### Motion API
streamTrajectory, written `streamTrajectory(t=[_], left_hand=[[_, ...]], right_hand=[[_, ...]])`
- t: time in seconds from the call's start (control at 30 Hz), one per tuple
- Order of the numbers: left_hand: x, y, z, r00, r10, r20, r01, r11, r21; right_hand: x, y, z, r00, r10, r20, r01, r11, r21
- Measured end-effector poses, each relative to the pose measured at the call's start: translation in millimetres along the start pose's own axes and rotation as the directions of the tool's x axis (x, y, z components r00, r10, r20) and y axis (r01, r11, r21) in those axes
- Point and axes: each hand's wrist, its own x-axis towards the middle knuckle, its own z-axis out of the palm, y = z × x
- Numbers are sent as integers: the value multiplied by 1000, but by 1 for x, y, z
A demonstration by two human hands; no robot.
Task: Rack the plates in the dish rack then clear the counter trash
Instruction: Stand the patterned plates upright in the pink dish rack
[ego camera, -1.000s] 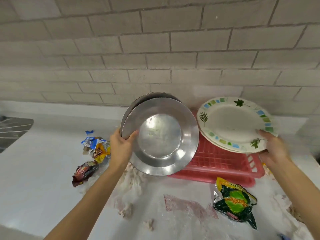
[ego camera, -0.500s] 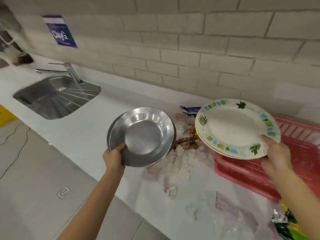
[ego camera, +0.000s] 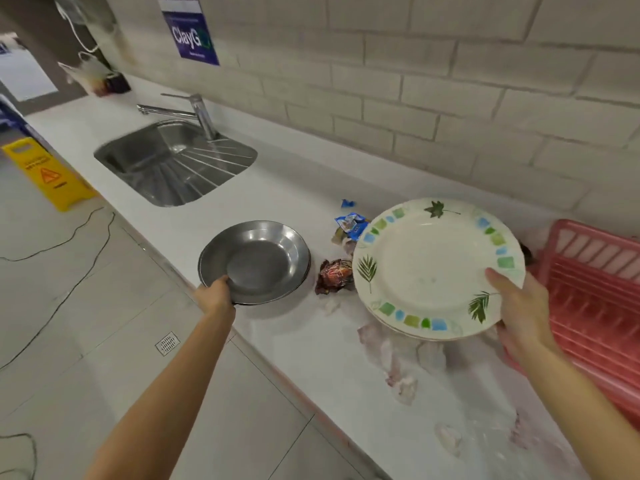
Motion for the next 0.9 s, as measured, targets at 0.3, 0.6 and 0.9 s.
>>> streamTrajectory(t=[0.3,0.6,0.9], left_hand=[[33,-16,7,999,-38,-15,38,999,-1],[37,-34,3,987,163,3,-159,960,229],[31,-35,-7,980,176,98,-201,893,402]], right_hand=[[-6,13,41,996,-11,89,19,996,-87],[-10,15,51,980,-113,163,145,969,-201],[-18,17,60,944,-161,290,240,934,-264]])
